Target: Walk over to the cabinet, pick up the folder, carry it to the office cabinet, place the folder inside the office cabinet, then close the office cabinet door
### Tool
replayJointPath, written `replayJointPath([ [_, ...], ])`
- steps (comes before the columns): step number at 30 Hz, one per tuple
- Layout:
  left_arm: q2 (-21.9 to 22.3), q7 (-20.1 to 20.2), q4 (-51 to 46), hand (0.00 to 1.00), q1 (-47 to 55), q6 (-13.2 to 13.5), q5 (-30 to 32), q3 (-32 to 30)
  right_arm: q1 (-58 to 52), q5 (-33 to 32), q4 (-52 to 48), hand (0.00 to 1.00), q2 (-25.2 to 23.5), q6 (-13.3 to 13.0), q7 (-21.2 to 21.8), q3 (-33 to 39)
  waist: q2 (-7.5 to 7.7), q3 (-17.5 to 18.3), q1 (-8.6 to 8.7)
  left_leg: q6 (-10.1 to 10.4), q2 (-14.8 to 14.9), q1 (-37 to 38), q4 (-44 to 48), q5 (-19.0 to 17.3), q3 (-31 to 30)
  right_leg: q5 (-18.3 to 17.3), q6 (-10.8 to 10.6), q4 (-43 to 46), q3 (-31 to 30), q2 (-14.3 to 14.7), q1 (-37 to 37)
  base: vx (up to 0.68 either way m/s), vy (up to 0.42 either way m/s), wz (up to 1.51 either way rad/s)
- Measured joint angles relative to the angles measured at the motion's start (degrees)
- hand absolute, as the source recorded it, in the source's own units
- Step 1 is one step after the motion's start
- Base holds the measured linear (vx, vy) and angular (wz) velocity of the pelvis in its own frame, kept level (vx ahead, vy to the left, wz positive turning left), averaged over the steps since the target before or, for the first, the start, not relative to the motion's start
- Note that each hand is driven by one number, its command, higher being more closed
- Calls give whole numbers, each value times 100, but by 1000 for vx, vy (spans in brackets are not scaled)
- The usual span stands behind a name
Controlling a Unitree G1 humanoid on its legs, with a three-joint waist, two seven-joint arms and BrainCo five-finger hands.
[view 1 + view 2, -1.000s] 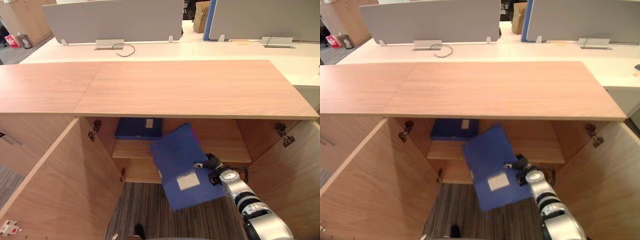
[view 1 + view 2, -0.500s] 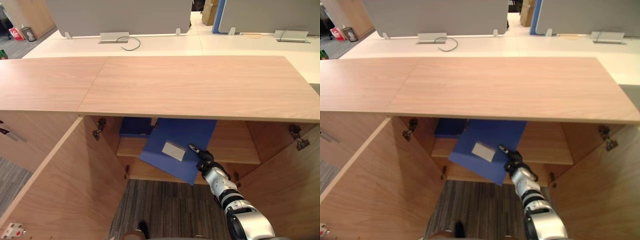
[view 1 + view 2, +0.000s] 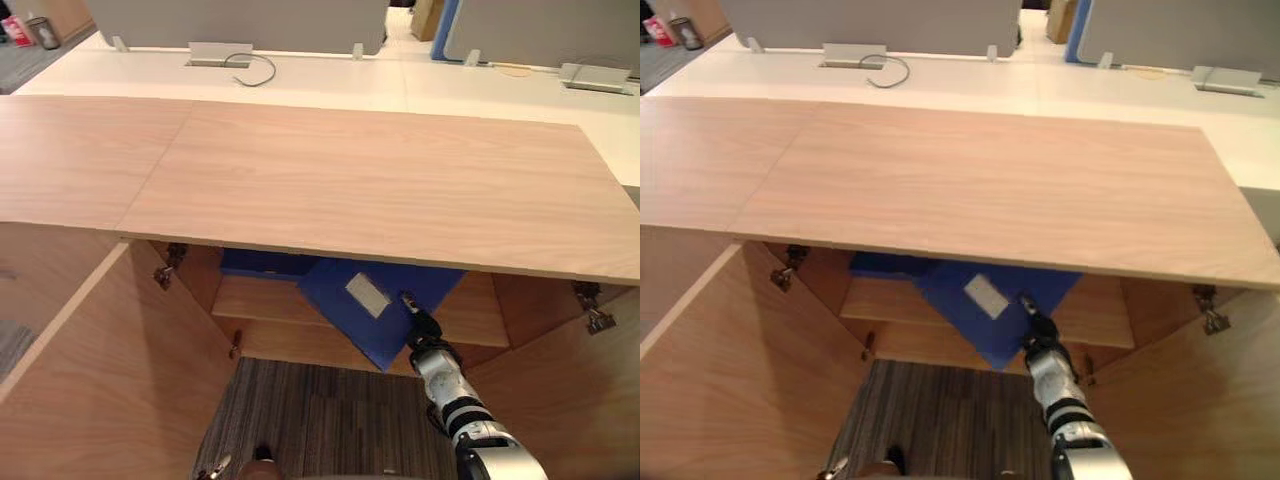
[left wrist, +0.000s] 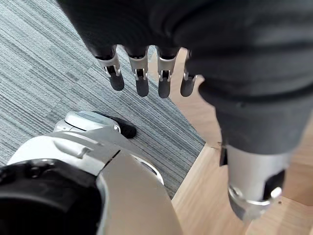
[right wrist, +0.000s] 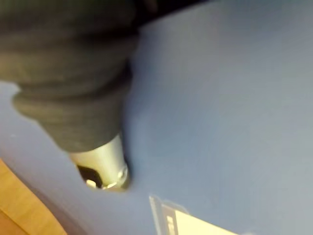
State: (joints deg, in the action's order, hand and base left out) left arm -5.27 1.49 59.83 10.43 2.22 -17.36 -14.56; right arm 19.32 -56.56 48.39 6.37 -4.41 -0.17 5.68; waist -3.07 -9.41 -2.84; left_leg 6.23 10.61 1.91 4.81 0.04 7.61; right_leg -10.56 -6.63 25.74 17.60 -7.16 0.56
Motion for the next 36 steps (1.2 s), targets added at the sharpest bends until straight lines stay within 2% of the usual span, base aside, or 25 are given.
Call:
replayJointPath([
  [1, -3, -8, 3, 0, -32, 18, 0, 20, 4, -122, -65, 100, -11, -51, -20, 67, -24, -34, 2, 0, -19, -15, 35, -10, -48, -276, -37, 43, 29, -111, -93, -19, -25, 43],
  [2, -70, -24, 23, 0, -109, 83, -8, 89, 110, -337, -244, 100, -29, -174, -69, 267, 35, -85, -2, 32, -173, -319, 433, -244, -141, -313, -43, -96, 94, -509, -395, -24, -55, 38],
  [3, -118, -31, 19, 0, -177, 110, -8, 123, 247, -385, -297, 100, -46, -216, -79, 411, 135, -173, 7, 44, -266, -472, 741, -415, -182, -157, 13, -136, 91, -698, -511, -60, -143, 40],
  [4, -170, -63, 23, 0, -330, 132, -16, 140, 528, -562, -338, 100, -32, -319, -137, 606, 154, -449, 7, 81, -344, -681, 1297, -683, -250, -234, 5, 92, 82, -944, -595, -121, -184, 39],
  [5, -73, -117, 12, 0, -425, 133, -25, 165, 829, -834, -490, 100, 5, -515, -304, 901, -98, -741, 19, 94, -239, -989, 1956, -877, -409, -346, 28, 573, 144, -958, -694, -188, -183, 36],
  [6, -27, -143, -74, 0, -408, 165, -33, 169, 1032, -1147, -782, 100, -45, -765, -505, 1156, -192, -840, 3, 99, -231, -1260, 2352, -974, -404, -552, 49, 1096, 145, -1094, -988, -187, -124, 33],
  [7, -18, -173, -96, 0, -401, 166, -40, 166, 1098, -1253, -945, 100, -59, -865, -583, 1253, -206, -877, 10, 113, -236, -1392, 2503, -1022, -401, -657, 61, 1324, 150, -1163, -1117, -174, -115, 28],
  [10, 97, -243, -195, 0, -382, 155, -41, 128, 1440, -1455, -1510, 100, 18, -1389, -1079, 1636, -215, -1076, -3, 142, -211, -2009, 3343, -1348, -435, -1102, 77, 2399, 281, -1523, -1673, -168, -105, 34],
  [12, 178, -243, -233, 0, -348, 145, -44, 128, 1766, -1472, -1523, 100, 57, -1433, -1284, 1828, -219, -1087, -12, 128, -230, -2412, 3767, -1478, -442, -1303, 159, 2731, 306, -1686, -2021, -227, -8, 9],
  [14, 197, -243, -455, 0, -365, 142, -81, 121, 2277, -1741, -1506, 100, 275, -1437, -1579, 2239, -286, -1155, -28, 67, -237, -3089, 4281, -1572, -487, -1410, 187, 3158, 418, -1933, -2499, -249, 100, 32],
  [16, 193, -241, -475, 0, -368, 147, -98, 125, 2561, -1897, -1348, 100, 561, -1450, -1638, 2239, -314, -1166, -45, 60, -287, -3458, 4585, -1569, -495, -1471, 144, 3459, 382, -2103, -2811, -149, 98, 32],
  [18, 197, -241, -470, 0, -387, 140, -108, 165, 2966, -1902, -1071, 100, 895, -1326, -1664, 2237, -345, -1185, -64, 24, -396, -3833, 4867, -1596, -516, -1533, 138, 3764, 279, -2270, -3179, -113, 85, 22],
  [20, 217, -241, -472, 0, -486, 131, -119, 251, 3492, -1902, -651, 100, 1315, -1169, -1716, 2199, -468, -1275, -131, 5, -453, -4091, 5057, -1600, -519, -1535, 138, 3958, 195, -2367, -3446, -94, 64, 12],
  [22, 214, -244, -483, 0, -529, 134, -133, 282, 3776, -1901, -337, 100, 1513, -1035, -1764, 2099, -472, -1282, -168, 5, -533, -4219, 5106, -1588, -497, -1548, 133, 4089, 84, -2452, -3642, -78, 41, 10],
  [24, 201, -250, -562, 0, -531, 136, -150, 466, 4091, -1901, 185, 100, 1790, -852, -1836, 1659, -518, -1321, -169, -46, -592, -4380, 5179, -1547, -487, -1570, 140, 4230, 3, -2526, -3843, -34, 8, 8],
  [27, 111, -259, -712, 0, -530, 136, -192, 743, 4355, -1937, 623, 100, 2074, -717, -1923, 1212, -569, -1368, -173, -53, -661, -4527, 5185, -1497, -455, -1577, 147, 4335, -75, -2615, -4067, -16, -1, 8],
  [29, 38, -262, -953, 0, -520, 136, -295, 1055, 4540, -2005, 930, 100, 2390, -608, -2049, 722, -672, -1449, -181, -67, -739, -4660, 5204, -1452, -458, -1594, 167, 4440, -127, -2707, -4232, -8, -8, 14],
  [33, -53, -266, -1240, 0, -466, 122, -420, 1319, 4745, -1995, 1324, 100, 2691, -562, -2161, 96, -725, -1551, -181, -80, -782, -4814, 5237, -1410, -399, -1610, 178, 4573, -280, -2754, -4509, 6, -14, 2],
  [34, -67, -267, -1260, 0, -458, 116, -481, 1352, 4759, -1994, 1371, 0, 2736, -553, -2181, 14, -726, -1551, -181, -79, -791, -4833, 5236, -1404, -390, -1613, 185, 4586, -295, -2765, -4540, 22, -40, 4],
  [36, -122, -274, -1349, 0, -443, 81, -554, 1512, 4772, -2002, 1425, 0, 2911, -528, -2222, -293, -787, -1595, -154, -84, -834, -4889, 5228, -1374, -384, -1617, 190, 4627, -324, -2814, -4619, 20, -50, 7],
])
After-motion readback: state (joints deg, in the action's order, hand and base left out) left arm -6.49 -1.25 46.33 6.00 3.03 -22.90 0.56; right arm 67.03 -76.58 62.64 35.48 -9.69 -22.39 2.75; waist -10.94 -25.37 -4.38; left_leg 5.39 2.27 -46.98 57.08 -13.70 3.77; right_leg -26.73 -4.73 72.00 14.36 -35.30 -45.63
